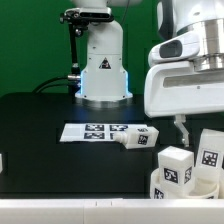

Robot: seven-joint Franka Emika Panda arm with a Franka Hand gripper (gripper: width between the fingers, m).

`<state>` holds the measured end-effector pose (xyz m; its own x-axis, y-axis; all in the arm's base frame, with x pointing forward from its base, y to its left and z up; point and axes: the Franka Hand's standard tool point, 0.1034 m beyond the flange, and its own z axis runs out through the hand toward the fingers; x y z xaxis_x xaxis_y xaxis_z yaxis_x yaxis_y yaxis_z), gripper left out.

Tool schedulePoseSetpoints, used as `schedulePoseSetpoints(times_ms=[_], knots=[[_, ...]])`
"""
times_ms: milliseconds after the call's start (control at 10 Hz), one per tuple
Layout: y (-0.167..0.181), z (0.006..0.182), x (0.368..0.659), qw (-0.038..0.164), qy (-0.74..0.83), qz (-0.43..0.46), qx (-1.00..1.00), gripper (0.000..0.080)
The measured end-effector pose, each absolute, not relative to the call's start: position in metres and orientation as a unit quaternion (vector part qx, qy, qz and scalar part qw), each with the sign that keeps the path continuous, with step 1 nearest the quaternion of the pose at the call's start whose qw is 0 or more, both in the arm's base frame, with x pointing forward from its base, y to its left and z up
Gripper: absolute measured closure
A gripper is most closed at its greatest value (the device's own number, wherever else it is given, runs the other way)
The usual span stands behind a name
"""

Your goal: Assemble stool

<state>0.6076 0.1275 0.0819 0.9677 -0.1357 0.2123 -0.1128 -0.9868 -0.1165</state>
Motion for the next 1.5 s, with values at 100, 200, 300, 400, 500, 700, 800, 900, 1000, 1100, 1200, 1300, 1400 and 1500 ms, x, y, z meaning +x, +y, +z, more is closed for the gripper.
schedulePoseSetpoints(times_ms=[100,200,300,400,500,700,800,900,1000,1100,1200,1300,1400,1500], knots=[[0.128,0.081,0.606,0.052,0.058,-0.087,-0.993,0.0151],[0.129,0.082,0.604,0.057,0.057,-0.052,-0.995,0.0151],[0.128,0.083,0.602,0.061,0.059,-0.015,-0.996,0.0151],[0.127,0.083,0.605,0.061,0.061,-0.015,-0.996,0.0151],[0.124,0.082,0.604,0.061,0.075,-0.011,-0.995,0.0151],[0.114,0.078,0.598,0.048,0.196,0.018,-0.979,0.0151],[0.112,0.072,0.597,0.047,0.209,0.017,-0.977,0.0151],[0.106,0.069,0.597,0.046,0.212,0.014,-0.976,0.0151],[0.108,0.069,0.597,0.045,0.217,0.014,-0.975,0.0151],[0.108,0.069,0.597,0.045,0.223,0.015,-0.974,0.0291],[0.108,0.069,0.597,0.045,0.227,0.015,-0.973,0.0291],[0.109,0.069,0.597,0.046,0.259,0.017,-0.965,0.0429],[0.109,0.069,0.597,0.045,0.292,0.018,-0.955,0.0469],[0.11,0.069,0.597,0.045,0.312,0.019,-0.949,0.0469]])
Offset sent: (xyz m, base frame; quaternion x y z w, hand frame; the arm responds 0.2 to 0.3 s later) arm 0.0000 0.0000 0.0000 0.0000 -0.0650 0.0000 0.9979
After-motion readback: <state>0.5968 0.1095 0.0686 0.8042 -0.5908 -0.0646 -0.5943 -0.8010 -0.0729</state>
